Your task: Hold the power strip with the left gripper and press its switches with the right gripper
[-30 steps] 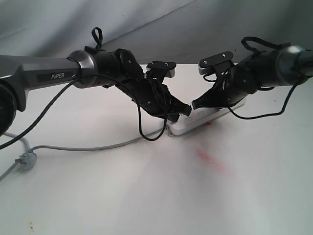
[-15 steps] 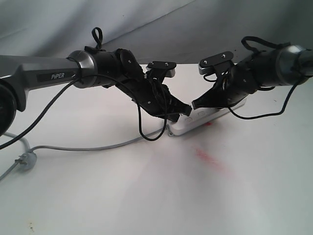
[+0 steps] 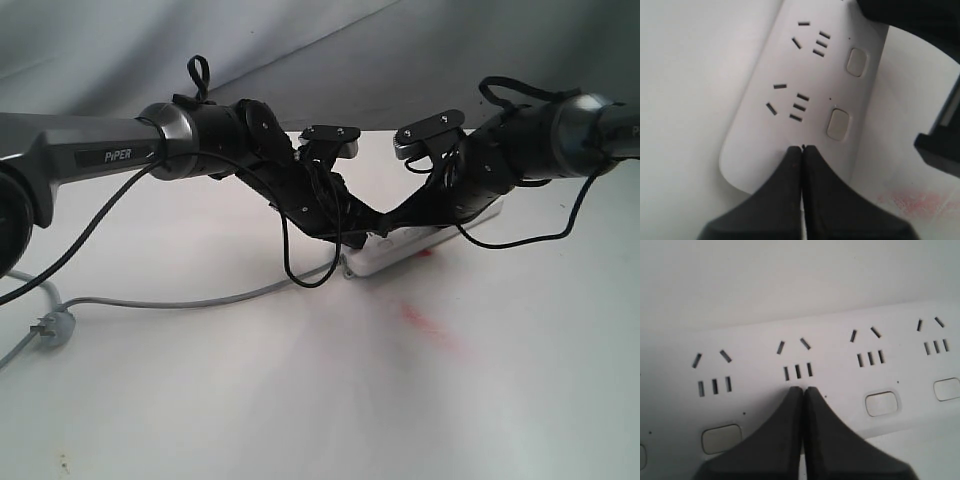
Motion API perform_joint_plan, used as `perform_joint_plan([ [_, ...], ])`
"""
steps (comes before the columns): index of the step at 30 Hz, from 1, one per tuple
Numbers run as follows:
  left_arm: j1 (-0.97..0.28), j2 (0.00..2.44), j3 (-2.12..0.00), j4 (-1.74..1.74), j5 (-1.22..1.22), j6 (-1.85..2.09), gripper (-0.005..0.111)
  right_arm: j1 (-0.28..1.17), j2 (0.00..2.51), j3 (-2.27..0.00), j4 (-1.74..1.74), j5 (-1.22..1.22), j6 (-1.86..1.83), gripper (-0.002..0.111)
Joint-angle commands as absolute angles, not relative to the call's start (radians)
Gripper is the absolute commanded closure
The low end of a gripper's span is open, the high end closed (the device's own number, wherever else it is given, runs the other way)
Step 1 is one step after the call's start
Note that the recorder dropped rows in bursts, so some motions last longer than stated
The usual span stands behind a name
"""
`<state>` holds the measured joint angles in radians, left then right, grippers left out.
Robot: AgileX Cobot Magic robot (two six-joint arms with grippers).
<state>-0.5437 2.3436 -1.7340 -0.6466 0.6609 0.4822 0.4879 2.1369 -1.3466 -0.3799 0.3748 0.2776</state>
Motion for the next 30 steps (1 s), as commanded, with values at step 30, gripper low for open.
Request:
perform_joint_plan([
  [30,-0.548,2.243,-1.684,-0.643,0.572,0.423,0.107,0.5,1.862,-1.305,-0.432,0.471,0.397,0.108],
])
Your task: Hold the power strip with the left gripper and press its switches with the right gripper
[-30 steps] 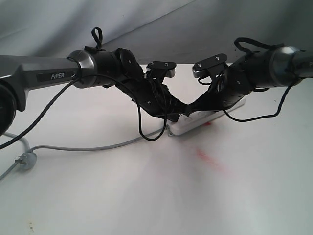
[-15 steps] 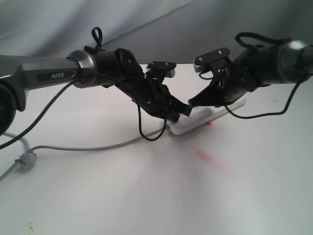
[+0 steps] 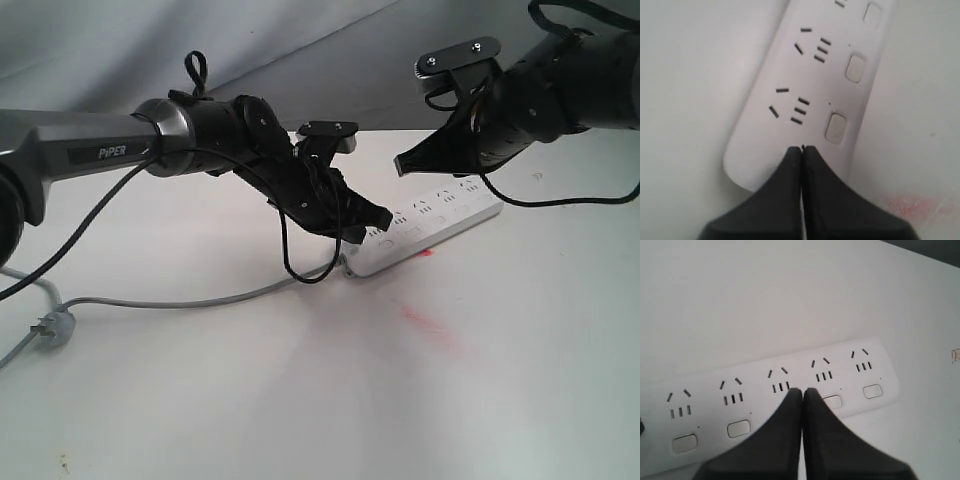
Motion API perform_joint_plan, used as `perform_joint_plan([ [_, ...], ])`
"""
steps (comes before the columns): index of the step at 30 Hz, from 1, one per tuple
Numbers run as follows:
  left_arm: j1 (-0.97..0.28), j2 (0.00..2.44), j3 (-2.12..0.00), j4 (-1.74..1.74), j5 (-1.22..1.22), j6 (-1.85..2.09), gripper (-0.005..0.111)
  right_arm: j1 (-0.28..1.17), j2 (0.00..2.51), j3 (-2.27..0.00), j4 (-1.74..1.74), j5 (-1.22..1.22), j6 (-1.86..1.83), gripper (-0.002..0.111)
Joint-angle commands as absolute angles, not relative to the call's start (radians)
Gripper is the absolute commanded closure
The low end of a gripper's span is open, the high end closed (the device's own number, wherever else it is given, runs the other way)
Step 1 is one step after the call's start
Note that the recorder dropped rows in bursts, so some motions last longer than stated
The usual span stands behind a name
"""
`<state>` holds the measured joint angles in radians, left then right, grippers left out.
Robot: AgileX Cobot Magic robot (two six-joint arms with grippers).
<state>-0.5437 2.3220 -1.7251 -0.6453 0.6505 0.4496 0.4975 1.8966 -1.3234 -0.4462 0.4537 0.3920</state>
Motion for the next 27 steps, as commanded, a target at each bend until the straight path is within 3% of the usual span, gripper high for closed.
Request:
perform_joint_plan([
  [1,-0.548,2.223,-1.663,-0.643,0.548,0.423,0.107,0.5,1.847,-1.292,-0.432,0.467,0.397,0.108],
  [12,-0.545,1.894,-1.284,-0.619,0.292,0.427,0.107,0.5,1.549,-1.065,-0.414,0.437,0.458,0.108],
  [21,-0.545,1.531,-1.035,-0.619,0.255,0.42,0.107,0.5,1.119,-0.831,-0.305,0.51,0.449,0.108],
  [27,-0.545,1.255,-0.855,-0.623,0.207,0.376,0.107,0.5,0.776,-0.728,-0.297,0.683,0.427,0.108],
])
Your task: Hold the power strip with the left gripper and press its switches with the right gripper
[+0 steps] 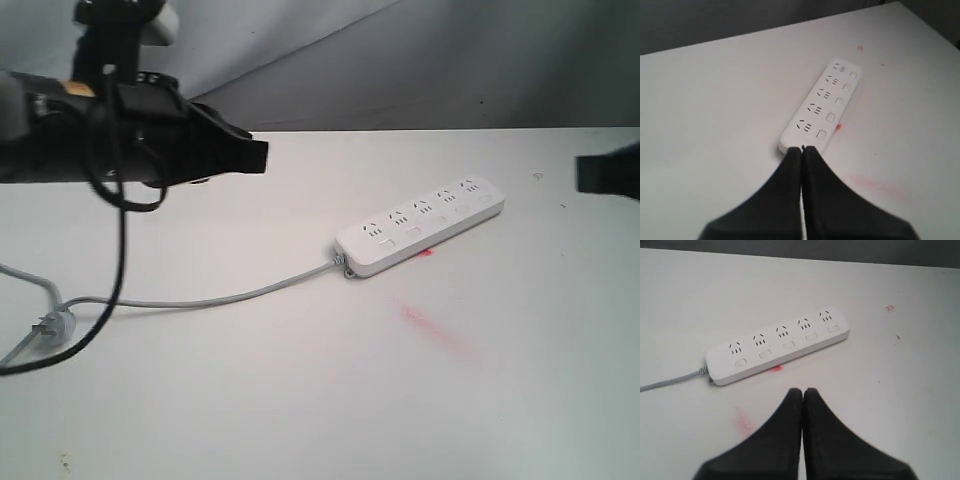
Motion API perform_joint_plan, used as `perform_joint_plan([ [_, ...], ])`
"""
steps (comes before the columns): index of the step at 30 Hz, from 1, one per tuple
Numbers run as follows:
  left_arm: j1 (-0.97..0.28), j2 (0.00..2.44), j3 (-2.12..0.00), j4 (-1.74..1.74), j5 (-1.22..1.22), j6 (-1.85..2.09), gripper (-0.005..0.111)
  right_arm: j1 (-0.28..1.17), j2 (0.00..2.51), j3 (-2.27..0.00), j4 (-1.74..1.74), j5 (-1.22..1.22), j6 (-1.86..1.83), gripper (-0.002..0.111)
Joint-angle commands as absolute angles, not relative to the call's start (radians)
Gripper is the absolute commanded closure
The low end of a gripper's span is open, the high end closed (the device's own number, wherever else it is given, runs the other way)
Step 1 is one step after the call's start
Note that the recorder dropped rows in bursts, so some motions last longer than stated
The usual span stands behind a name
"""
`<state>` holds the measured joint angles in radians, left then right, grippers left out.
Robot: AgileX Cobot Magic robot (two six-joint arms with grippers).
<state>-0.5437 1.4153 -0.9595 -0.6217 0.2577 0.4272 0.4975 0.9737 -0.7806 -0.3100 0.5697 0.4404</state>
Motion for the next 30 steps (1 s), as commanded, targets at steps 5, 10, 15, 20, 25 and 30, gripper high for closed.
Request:
perform_joint_plan([
  [5,-0.545,1.023,-0.69,-0.623,0.133,0.324,0.107,0.5,0.496,-0.688,-0.24,0.805,0.417,0.108],
  [10,-0.545,0.81,-0.522,-0.623,0.054,0.315,0.107,0.5,0.262,-0.642,-0.184,0.827,0.408,0.108],
  [15,-0.545,0.625,-0.359,-0.623,-0.044,0.315,0.107,0.5,0.09,-0.569,-0.19,0.822,0.408,0.108],
  [20,-0.545,0.421,-0.165,-0.623,-0.207,0.352,0.107,0.5,0.0,-0.364,-0.193,0.631,0.385,0.108],
  [25,-0.545,0.384,-0.04,-0.623,-0.334,0.406,0.107,0.5,0.0,-0.206,-0.227,0.314,0.386,0.108],
  [30,-0.545,0.384,0.0,-0.658,-0.437,0.442,0.107,0.5,0.0,-0.006,-0.275,0.159,0.401,0.108],
])
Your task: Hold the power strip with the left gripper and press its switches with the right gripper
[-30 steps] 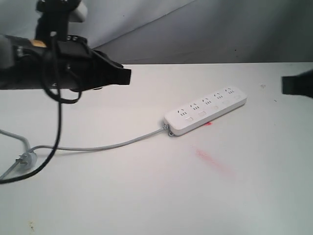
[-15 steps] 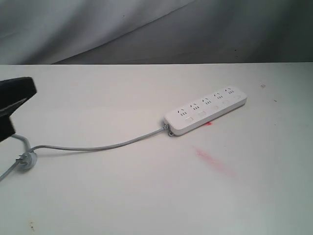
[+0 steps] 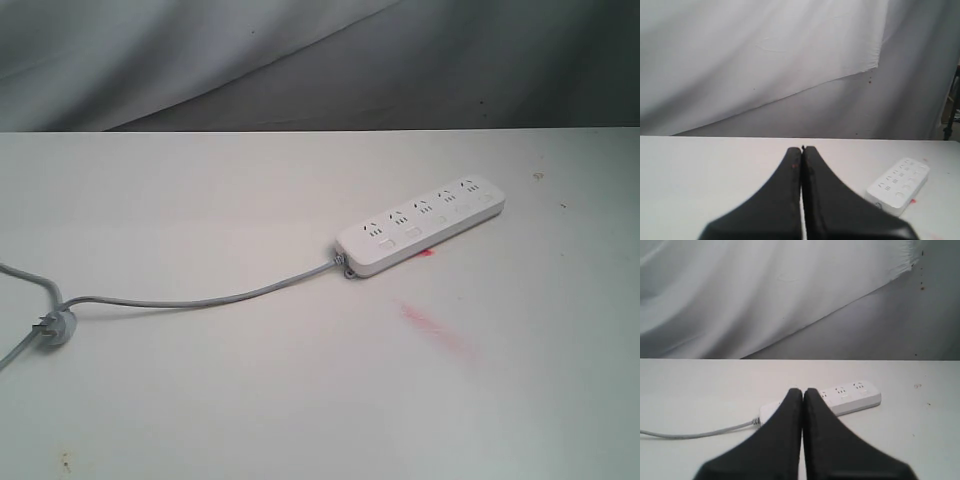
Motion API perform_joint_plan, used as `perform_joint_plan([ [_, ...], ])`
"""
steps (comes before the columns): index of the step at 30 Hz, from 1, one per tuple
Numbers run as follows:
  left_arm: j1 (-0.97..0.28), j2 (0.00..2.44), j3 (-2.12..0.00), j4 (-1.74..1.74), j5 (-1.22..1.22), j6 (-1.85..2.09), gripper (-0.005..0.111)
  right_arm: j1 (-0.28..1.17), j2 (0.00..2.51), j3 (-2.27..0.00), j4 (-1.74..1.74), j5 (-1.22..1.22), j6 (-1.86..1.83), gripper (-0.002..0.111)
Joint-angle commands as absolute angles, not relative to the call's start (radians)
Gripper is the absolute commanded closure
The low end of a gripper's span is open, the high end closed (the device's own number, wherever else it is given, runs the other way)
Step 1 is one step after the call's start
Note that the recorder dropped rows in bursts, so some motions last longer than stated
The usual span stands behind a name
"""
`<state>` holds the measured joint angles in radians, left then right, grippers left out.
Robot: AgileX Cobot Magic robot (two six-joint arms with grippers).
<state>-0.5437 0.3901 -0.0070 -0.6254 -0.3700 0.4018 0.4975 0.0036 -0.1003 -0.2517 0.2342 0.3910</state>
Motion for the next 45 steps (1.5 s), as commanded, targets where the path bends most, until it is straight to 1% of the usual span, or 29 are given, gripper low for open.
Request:
perform_joint_plan([
  [1,-0.545,0.384,0.0,-0.682,-0.437,0.468,0.107,0.5,0.0,0.0,-0.278,0.154,0.395,0.108],
  [5,-0.545,0.384,0.0,-0.682,-0.437,0.515,0.107,0.5,0.0,0.0,-0.308,0.161,0.344,0.108],
  [10,-0.545,0.384,0.0,-0.682,-0.369,0.524,0.107,0.5,0.0,0.0,-0.267,0.168,0.368,0.108],
  [30,-0.545,0.384,0.0,-0.682,-0.367,0.524,0.107,0.5,0.0,0.0,-0.267,0.168,0.374,0.108],
  [33,-0.545,0.33,0.0,-0.674,-0.365,0.541,0.107,0.5,0.0,0.0,-0.267,0.168,0.374,0.108],
  [36,-0.545,0.262,0.0,-0.667,-0.342,0.667,0.107,0.5,0.0,0.0,-0.267,0.168,0.371,0.108],
  [38,-0.524,0.209,0.0,-0.667,-0.301,0.677,0.107,0.5,0.0,0.0,-0.267,0.168,0.371,0.108],
  [41,-0.436,0.145,0.0,-0.651,-0.218,0.655,0.107,0.5,0.0,0.0,-0.267,0.168,0.371,0.108],
  [45,-0.304,0.069,0.0,-0.402,-0.063,0.394,0.107,0.5,0.0,0.0,-0.267,0.168,0.371,0.108],
])
